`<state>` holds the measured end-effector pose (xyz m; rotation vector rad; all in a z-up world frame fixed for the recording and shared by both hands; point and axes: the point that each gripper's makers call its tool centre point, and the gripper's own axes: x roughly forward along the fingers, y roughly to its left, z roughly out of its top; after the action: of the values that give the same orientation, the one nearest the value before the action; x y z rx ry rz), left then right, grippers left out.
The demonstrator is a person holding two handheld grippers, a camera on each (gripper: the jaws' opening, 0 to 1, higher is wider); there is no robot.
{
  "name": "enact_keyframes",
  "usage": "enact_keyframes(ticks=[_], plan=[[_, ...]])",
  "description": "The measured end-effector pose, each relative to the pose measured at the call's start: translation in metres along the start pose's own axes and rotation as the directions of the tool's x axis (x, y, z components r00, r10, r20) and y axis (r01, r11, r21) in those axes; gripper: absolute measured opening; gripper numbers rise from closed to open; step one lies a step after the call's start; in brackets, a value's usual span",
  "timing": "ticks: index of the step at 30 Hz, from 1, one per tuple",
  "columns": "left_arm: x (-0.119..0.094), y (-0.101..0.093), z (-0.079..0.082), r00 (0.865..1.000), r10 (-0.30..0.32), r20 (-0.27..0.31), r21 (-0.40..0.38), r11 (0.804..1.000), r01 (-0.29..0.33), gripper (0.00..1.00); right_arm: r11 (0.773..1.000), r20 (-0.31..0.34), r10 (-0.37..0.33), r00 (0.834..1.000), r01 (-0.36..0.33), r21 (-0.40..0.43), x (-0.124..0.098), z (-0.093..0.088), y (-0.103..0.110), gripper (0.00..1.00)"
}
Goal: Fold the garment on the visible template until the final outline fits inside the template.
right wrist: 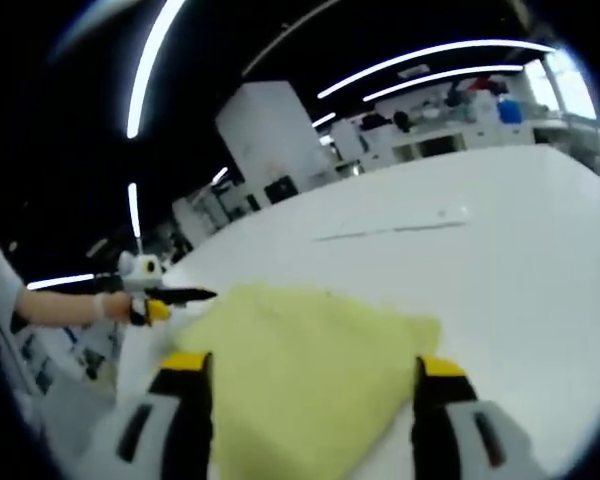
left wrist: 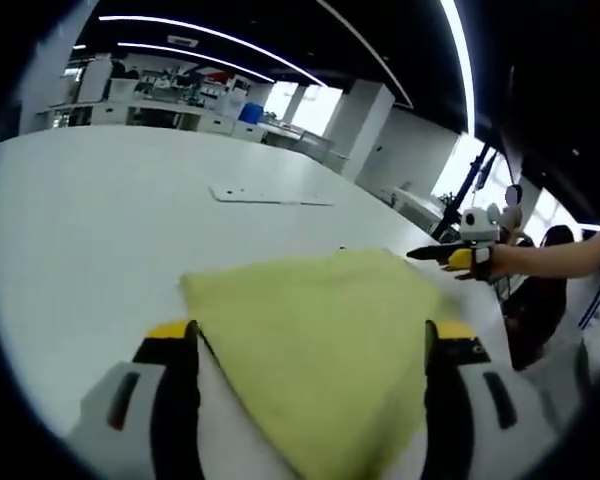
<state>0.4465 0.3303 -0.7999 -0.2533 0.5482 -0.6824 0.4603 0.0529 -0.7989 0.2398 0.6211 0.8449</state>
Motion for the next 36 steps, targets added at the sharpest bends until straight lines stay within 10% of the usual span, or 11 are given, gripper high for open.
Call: enact_keyframes(ticks=[11, 29, 36], plan=[[-0.042, -0.003, -0.017, 0.999, 0.031, -0.007, 0.035, 0.999, -0.031, 0.91, 0.999, -0.038, -0.035, 0.999, 0.034, -0.022, -0.032, -0.02, 0.002, 0.8], [-0.091, -0.023, -0.063, 0.999, 0.009, -0.047, 0.012, 1.0, -0.008, 0.55, 0.996, -0.094, -0.058, 0.994, 0.051, -0.078, -0.066, -0.057, 0.022, 0.75], [-0.098, -0.023, -0.077, 0.998, 0.045, -0.032, -0.004, 0.999, -0.045, 0.38, 0.99, -0.125, -0.078, 0.989, 0.062, -0.129, -0.075, -0.074, 0.024, 0.58]])
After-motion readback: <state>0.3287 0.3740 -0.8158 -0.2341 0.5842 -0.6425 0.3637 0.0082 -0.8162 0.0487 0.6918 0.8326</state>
